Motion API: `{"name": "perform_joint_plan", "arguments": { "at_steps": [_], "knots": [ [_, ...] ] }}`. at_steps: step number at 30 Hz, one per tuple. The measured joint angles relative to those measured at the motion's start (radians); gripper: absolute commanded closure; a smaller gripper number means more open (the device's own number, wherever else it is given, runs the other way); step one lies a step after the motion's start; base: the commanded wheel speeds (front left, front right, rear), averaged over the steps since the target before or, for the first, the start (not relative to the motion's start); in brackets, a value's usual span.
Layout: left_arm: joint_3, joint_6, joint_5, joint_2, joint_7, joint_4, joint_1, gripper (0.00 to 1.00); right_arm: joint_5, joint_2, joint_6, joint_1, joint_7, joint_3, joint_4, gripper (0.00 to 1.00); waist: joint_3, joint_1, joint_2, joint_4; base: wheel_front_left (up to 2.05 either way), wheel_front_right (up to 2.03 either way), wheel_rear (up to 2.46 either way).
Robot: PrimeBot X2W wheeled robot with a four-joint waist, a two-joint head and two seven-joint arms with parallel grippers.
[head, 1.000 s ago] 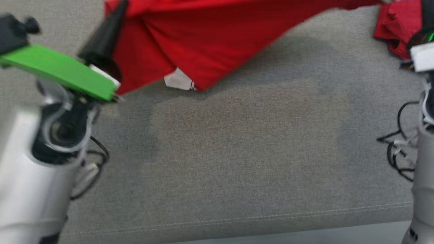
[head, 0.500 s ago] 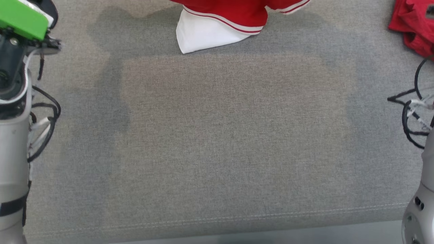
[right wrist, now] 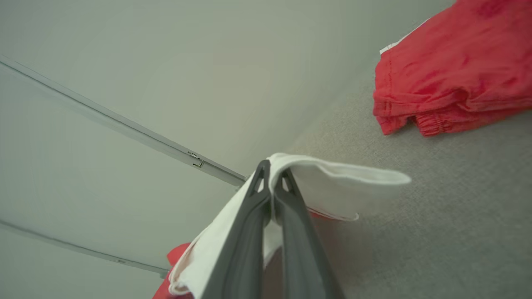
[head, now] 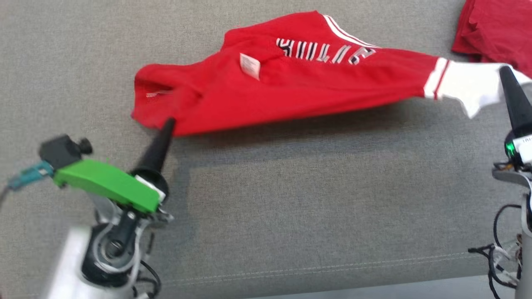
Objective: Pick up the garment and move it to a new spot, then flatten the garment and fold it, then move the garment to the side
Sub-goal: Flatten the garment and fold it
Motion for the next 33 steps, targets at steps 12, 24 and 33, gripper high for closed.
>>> {"name": "perform_joint_plan", "arguments": {
  "at_steps": [12, 24, 33],
  "knots": [
    [-0.212, -0.001, 0.098, -0.059, -0.055, -0.020, 0.182, 1.00, 0.010, -0.012, -0.010, 0.200, 0.006, -0.098, -0.030, 1.00, 0.003, 0.0000, 0.0000, 0.038, 0.00, 0.00, 0.00],
    [-0.283, -0.001, 0.212, -0.023, -0.106, 0.029, 0.299, 1.00, -0.013, -0.007, 0.009, 0.300, 0.009, -0.095, -0.050, 1.00, 0.014, 0.0000, 0.0000, 0.060, 0.00, 0.00, 0.00],
    [-0.279, 0.000, 0.231, -0.021, -0.140, 0.056, 0.299, 0.00, -0.051, -0.005, 0.039, 0.314, -0.005, -0.043, -0.061, 1.00, 0.016, 0.0000, 0.0000, 0.059, 0.00, 0.00, 0.00]
  ]
}}
